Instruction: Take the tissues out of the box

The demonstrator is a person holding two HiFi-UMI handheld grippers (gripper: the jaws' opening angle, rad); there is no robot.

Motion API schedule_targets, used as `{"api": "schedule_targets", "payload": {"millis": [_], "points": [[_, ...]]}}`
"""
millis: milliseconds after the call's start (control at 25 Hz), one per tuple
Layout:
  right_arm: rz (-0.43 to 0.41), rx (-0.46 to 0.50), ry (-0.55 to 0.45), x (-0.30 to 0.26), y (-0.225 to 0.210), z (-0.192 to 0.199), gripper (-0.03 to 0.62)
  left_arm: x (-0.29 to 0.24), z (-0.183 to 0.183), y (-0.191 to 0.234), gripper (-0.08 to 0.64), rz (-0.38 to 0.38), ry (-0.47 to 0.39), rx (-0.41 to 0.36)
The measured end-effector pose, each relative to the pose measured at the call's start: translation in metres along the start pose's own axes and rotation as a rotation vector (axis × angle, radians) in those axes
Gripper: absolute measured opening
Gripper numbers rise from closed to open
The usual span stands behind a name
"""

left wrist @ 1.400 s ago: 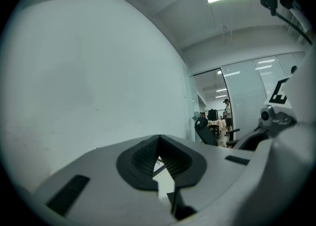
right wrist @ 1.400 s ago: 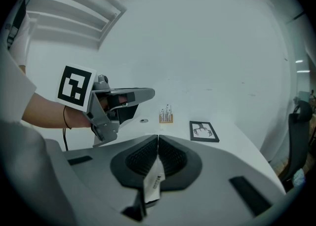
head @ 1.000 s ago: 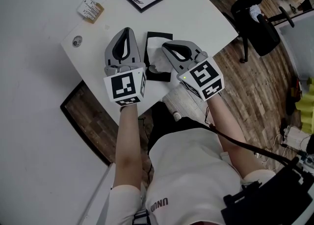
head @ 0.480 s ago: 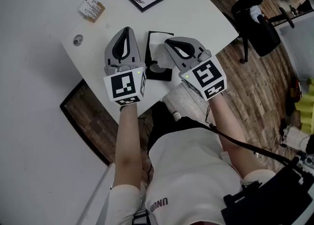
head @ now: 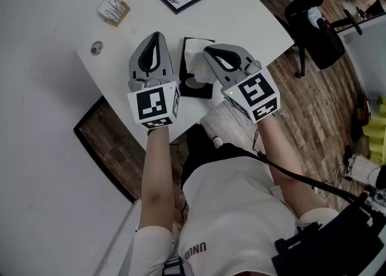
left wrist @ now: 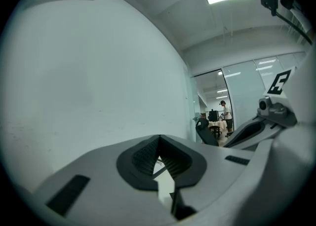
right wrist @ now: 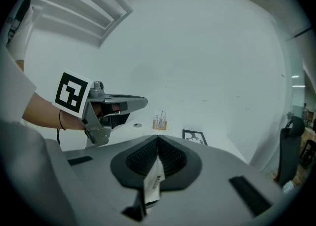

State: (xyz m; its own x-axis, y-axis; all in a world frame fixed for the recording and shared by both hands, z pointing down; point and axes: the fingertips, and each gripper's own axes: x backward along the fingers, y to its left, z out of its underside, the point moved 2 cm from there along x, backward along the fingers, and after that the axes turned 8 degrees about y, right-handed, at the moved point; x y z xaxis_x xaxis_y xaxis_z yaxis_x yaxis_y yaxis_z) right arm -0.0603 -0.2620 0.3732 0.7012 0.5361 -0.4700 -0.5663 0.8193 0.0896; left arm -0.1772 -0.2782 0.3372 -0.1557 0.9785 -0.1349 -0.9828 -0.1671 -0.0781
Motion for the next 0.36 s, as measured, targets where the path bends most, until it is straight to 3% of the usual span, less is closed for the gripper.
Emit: {"api": "schedule_targets", "payload": {"millis": [360], "points": [[0.000, -0.002, -0.005, -0.0002, -0.0002, -0.0012, 0.021, 0.0001, 0.0003, 0.0005, 0.012, -0.001, 0.001, -0.001]]}}
